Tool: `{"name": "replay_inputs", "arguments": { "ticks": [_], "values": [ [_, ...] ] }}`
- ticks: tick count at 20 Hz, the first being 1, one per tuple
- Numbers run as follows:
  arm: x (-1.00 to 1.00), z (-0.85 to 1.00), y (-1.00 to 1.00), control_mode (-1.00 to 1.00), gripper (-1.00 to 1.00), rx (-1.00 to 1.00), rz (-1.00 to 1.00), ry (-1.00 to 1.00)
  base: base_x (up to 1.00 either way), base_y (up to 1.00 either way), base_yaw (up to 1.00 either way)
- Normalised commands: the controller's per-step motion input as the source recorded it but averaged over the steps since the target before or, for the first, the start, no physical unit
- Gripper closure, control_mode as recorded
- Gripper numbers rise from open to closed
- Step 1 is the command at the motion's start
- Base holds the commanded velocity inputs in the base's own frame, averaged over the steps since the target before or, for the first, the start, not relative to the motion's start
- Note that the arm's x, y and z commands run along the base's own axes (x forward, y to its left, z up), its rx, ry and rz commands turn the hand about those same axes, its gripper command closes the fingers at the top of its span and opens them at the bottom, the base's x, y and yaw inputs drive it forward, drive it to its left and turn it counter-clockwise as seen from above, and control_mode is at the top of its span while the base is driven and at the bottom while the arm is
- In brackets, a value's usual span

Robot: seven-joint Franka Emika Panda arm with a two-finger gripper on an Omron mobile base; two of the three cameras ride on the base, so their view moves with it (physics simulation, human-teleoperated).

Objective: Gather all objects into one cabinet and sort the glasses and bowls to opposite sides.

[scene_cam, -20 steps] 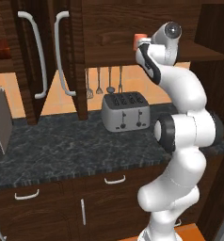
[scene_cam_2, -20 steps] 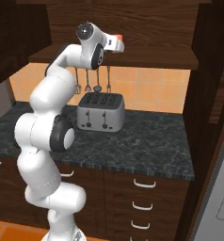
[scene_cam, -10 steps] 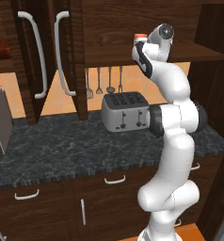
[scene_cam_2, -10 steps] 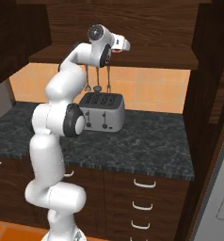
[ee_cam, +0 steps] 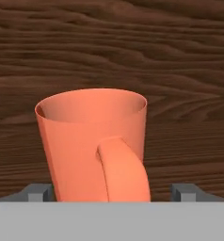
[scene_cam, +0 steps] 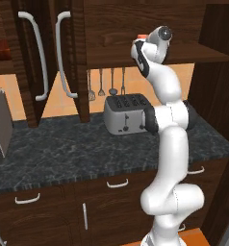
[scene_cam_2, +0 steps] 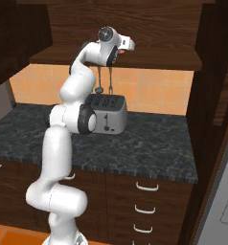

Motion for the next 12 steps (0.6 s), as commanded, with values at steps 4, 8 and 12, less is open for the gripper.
{"name": "replay_inputs", "arguments": {
  "ticks": [4,8,12],
  "values": [
    [0.00,-0.09,0.06,-1.00,1.00,0.00,0.03,0.01,0.00,0.00,0.00],
    [-0.35,-0.47,0.27,-1.00,1.00,0.00,0.00,0.04,0.00,0.00,0.00],
    [-1.00,-0.52,0.28,-1.00,1.00,0.00,0.02,-0.16,0.00,0.00,0.00]
  ]
}}
